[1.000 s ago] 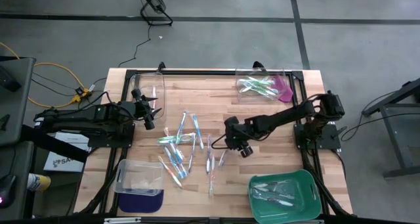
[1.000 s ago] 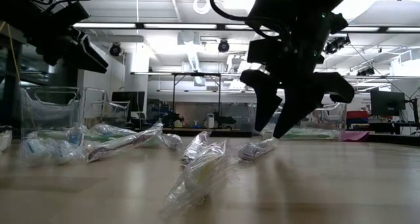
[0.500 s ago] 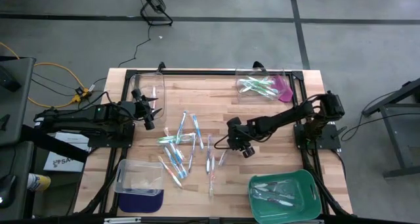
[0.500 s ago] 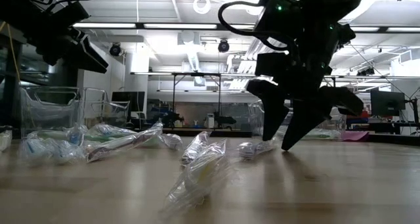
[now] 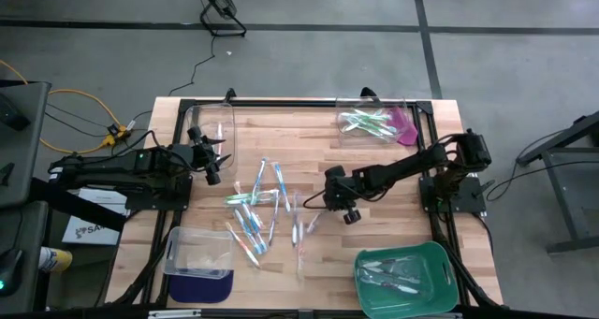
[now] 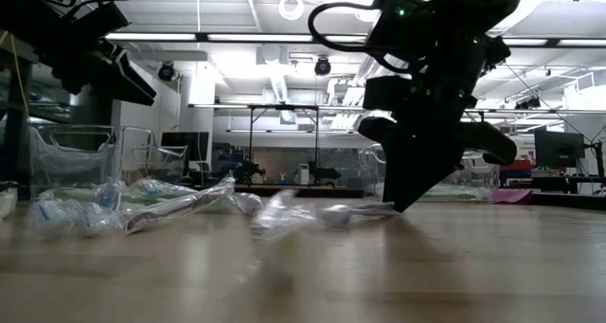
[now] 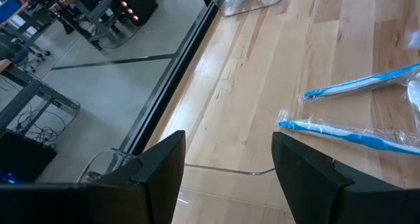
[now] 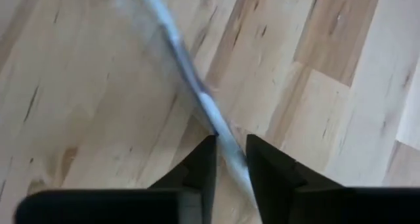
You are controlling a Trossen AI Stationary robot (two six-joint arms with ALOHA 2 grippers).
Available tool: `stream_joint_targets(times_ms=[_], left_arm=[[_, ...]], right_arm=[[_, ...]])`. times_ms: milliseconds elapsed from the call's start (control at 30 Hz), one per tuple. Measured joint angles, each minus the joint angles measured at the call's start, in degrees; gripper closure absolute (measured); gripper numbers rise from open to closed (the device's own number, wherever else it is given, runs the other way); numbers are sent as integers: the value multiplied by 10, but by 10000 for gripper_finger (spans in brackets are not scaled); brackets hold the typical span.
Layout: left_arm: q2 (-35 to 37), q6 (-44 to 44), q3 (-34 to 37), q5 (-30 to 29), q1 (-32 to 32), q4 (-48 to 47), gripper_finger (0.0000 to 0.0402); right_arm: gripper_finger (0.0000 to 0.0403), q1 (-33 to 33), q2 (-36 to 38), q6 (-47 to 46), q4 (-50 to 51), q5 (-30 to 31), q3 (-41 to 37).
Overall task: Pick & Place Toothbrushes
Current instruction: Put the violet toothbrush into the green bin
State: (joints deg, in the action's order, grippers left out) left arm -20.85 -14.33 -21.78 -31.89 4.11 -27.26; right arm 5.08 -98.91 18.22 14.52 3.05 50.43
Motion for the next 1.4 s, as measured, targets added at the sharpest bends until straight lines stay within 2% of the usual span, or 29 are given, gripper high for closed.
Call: stream_joint_targets(times_ms=[300, 867, 1267, 1400], left_arm=[[0, 11, 0, 0, 0, -16, 181], [0, 14, 0, 0, 0, -17, 181], [0, 22, 0, 0, 0, -16, 181], [0, 24, 0, 0, 0, -16, 181]], right_arm=[[389, 0, 0, -18, 0, 0, 0], [395, 18, 1, -127, 6, -8, 4], [402, 61, 0, -160, 143, -30, 114], [402, 63, 0, -234, 195, -64, 165]])
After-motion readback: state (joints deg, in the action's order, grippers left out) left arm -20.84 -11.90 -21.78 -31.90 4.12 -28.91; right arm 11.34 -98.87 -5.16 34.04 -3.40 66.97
